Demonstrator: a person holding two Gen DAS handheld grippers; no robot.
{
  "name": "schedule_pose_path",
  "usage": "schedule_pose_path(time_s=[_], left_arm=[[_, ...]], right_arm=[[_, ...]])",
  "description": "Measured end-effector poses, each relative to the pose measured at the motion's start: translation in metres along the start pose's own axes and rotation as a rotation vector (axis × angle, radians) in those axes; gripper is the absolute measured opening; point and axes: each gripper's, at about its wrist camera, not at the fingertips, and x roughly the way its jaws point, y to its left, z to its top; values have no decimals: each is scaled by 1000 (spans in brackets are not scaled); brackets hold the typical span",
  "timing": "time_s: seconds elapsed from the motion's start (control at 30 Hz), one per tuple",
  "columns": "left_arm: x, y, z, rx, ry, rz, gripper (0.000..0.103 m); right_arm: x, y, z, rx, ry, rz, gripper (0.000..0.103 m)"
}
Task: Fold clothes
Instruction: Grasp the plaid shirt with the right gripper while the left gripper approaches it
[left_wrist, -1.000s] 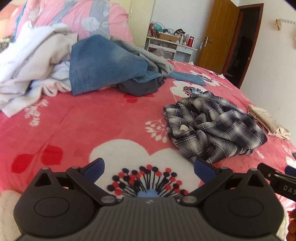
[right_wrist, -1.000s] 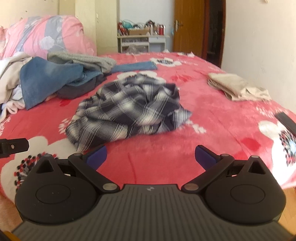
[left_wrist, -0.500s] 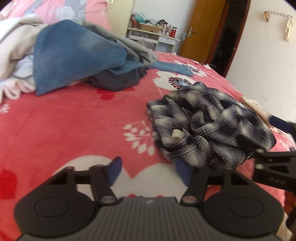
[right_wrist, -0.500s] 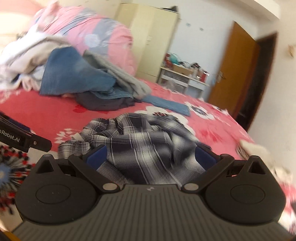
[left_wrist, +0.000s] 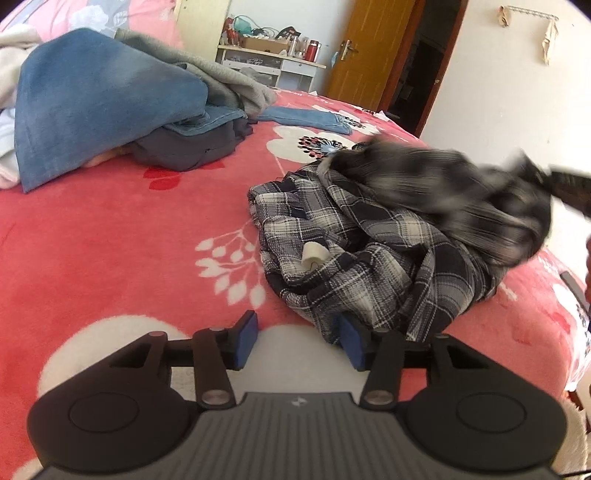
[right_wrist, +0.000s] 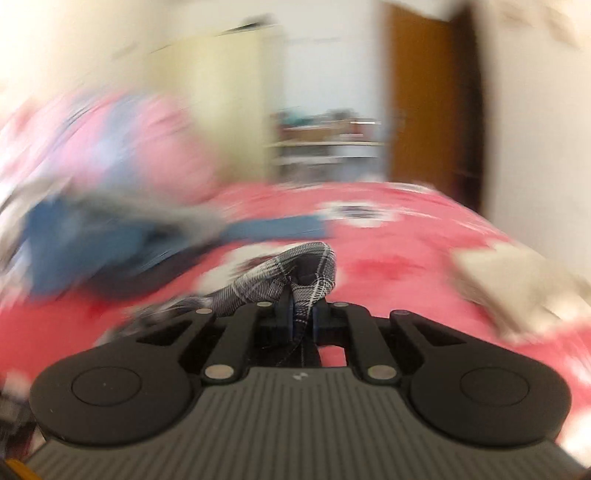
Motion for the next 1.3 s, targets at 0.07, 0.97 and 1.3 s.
schedule_pose_path(time_s=[0.07,0.97,1.3], left_arm=[[1,1,1,-10,3,-3,53],[0,-17,-11,11,-88,7,29],[-23,-10,-9,20,-179,-53,82]], right_arm=[[-3,-33,-9,92,5,-144,8],[106,142,12,-276,239,409,82],[54,94,-22,-257,477,388,0]])
